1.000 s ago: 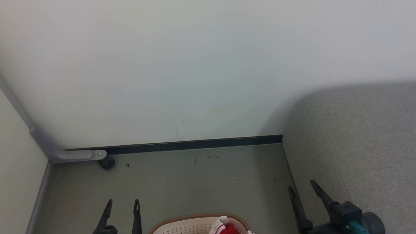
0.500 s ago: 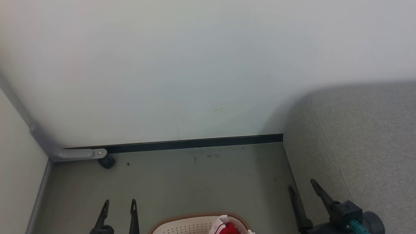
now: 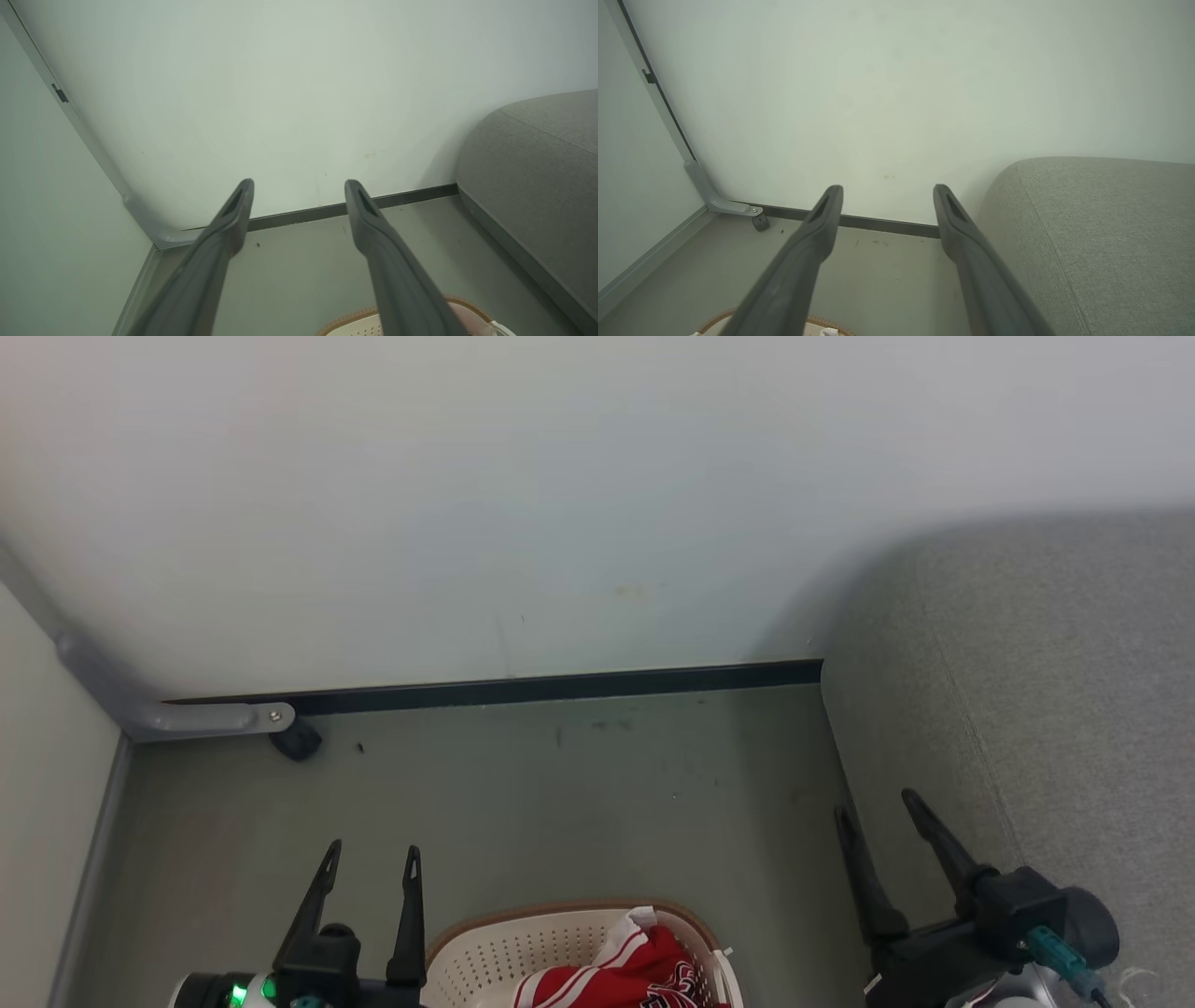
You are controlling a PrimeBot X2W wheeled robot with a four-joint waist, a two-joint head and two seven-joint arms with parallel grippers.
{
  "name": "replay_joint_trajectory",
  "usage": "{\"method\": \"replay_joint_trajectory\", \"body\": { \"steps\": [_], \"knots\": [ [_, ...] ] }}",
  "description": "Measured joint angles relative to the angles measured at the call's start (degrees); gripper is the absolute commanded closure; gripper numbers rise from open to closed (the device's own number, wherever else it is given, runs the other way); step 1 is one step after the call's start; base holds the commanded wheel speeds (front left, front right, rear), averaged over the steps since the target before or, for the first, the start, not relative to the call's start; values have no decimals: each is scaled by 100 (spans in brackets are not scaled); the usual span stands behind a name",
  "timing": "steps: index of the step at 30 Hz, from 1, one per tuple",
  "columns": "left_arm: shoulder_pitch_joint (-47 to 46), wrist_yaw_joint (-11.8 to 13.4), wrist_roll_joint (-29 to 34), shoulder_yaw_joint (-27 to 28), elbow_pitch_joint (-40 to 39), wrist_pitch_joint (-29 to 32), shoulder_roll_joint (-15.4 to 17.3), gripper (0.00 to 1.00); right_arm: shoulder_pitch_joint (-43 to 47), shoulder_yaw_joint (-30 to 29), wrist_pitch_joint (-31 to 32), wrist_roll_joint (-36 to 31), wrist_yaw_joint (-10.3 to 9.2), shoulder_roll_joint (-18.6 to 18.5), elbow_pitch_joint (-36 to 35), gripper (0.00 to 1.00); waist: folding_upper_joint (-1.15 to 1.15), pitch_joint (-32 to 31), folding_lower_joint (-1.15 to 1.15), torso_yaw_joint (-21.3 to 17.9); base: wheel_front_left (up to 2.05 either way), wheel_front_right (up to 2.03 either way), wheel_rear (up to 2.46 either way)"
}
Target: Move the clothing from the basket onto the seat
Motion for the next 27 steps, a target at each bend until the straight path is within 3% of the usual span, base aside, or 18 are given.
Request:
{"method": "replay_joint_trajectory", "body": {
  "steps": [27],
  "knots": [
    [-1710,-724,717,-1270,1105,409,-59,0,-1934,-636,-42,-98,68,-314,-826,0,1,2222,1,-176,0,0,0]
  ]
}}
